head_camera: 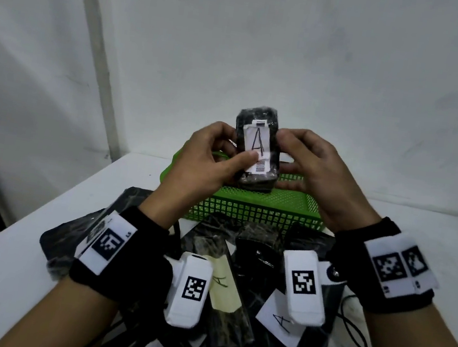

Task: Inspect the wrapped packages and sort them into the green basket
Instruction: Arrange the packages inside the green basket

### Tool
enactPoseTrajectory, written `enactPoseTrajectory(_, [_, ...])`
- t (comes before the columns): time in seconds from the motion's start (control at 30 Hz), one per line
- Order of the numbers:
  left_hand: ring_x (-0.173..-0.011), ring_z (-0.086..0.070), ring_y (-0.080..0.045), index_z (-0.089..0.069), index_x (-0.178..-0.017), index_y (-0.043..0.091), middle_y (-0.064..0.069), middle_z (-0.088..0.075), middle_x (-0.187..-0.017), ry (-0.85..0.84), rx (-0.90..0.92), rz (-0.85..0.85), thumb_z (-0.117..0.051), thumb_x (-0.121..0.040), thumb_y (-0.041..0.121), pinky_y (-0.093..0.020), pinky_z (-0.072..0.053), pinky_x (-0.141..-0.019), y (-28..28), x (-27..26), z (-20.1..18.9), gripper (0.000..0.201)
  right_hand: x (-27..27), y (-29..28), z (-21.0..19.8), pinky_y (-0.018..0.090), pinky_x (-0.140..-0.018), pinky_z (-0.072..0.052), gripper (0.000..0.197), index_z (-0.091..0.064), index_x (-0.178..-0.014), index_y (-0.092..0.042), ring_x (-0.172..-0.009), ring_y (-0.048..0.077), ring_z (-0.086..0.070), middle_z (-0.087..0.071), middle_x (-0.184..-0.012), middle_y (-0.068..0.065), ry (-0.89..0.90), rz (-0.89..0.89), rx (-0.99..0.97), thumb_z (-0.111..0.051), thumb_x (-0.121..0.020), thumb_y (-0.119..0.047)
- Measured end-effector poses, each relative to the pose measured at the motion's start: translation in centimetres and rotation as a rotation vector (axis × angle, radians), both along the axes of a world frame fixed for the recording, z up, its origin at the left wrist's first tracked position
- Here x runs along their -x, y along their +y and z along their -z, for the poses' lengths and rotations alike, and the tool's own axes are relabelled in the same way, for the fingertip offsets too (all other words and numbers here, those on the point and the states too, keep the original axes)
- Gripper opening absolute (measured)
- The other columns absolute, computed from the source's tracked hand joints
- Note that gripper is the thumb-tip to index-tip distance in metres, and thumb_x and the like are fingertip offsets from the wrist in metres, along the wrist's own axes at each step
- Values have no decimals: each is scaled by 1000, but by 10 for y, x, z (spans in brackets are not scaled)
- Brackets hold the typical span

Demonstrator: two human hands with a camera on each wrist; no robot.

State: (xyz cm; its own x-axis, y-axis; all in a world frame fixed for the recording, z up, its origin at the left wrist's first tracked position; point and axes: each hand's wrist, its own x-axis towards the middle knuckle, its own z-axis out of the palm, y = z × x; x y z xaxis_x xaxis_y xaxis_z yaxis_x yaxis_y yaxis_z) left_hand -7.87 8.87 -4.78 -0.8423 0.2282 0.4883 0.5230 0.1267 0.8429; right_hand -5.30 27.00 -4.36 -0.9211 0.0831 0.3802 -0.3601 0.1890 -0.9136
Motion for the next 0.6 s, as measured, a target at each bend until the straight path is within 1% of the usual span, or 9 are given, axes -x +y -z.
enactPoseTrajectory(0.03, [-60,-65,-12,-65,-104,14,2,-66,-79,1,3,2,-77,-84,32,-31,-54,-59,0,-1,0,30,0,0,2,39,-75,-61,46,-65,-117,-22,-95,15,-75,-74,-113,-3,6,2,-20,-76,-82,-49])
enactPoseTrajectory(0.1, [-65,-66,-13,-66,-102,12,1,-66,-84,-23,-16,40,-75,-87,27,-30,-55,-62,-1,-2,-1,24,2,0,5,45,-80,-63,47,-66,-118,-22,-94,15,-75,-75,-112,-3,51,75,-81,-81,-78,-42])
enactPoseTrajectory(0.2, [-81,-69,-15,-66,-101,15,-1,-67,-92,-28,6,103,-71,-89,21,-32,-58,-71,-3,-1,-2,14,4,2,6,51,-87,-60,48,-69,-110,-21,-96,16,-74,-76,-105,-4,86,176,-66,-79,-69,-44])
enactPoseTrajectory(0.27, [-86,-70,-14,-64,-103,17,-2,-64,-97,-24,29,125,-69,-92,17,-29,-58,-73,-1,-2,-2,12,5,3,5,51,-90,-58,44,-70,-107,-21,-97,16,-74,-77,-102,-2,92,186,-37,-78,-69,-41])
enactPoseTrajectory(0.33, [-86,-71,-14,-61,-107,17,-1,-62,-100,-57,8,135,-68,-92,13,-29,-59,-73,4,1,-5,17,7,5,5,46,-88,-59,44,-70,-110,-21,-96,16,-75,-78,-102,-2,81,187,-29,-79,-72,-41])
enactPoseTrajectory(0.4, [-87,-72,-19,-59,-116,20,-1,-64,-104,-95,11,129,-71,-90,13,-37,-62,-77,11,9,-12,29,10,8,5,39,-81,-58,39,-68,-116,-19,-93,14,-75,-78,-102,0,67,191,-24,-79,-81,-34])
enactPoseTrajectory(0.47, [-85,-72,-21,-54,-128,23,-5,-62,-111,-136,38,138,-75,-87,14,-42,-62,-81,17,20,-22,46,12,14,3,40,-80,-60,42,-61,-126,-19,-91,14,-76,-78,-103,2,45,219,-3,-76,-88,-29])
enactPoseTrajectory(0.53, [-83,-70,-20,-50,-135,22,-9,-60,-116,-176,50,173,-75,-86,12,-33,-62,-78,23,30,-33,56,10,21,-3,40,-82,-62,49,-54,-133,-23,-89,11,-76,-78,-103,1,15,227,-35,-74,-90,-33])
enactPoseTrajectory(0.6, [-82,-68,-17,-50,-136,17,-12,-61,-114,-198,76,221,-74,-87,9,-26,-60,-72,31,42,-43,55,9,31,-14,38,-84,-62,60,-50,-138,-28,-96,9,-74,-75,-110,-2,-7,178,-158,-75,-86,-40])
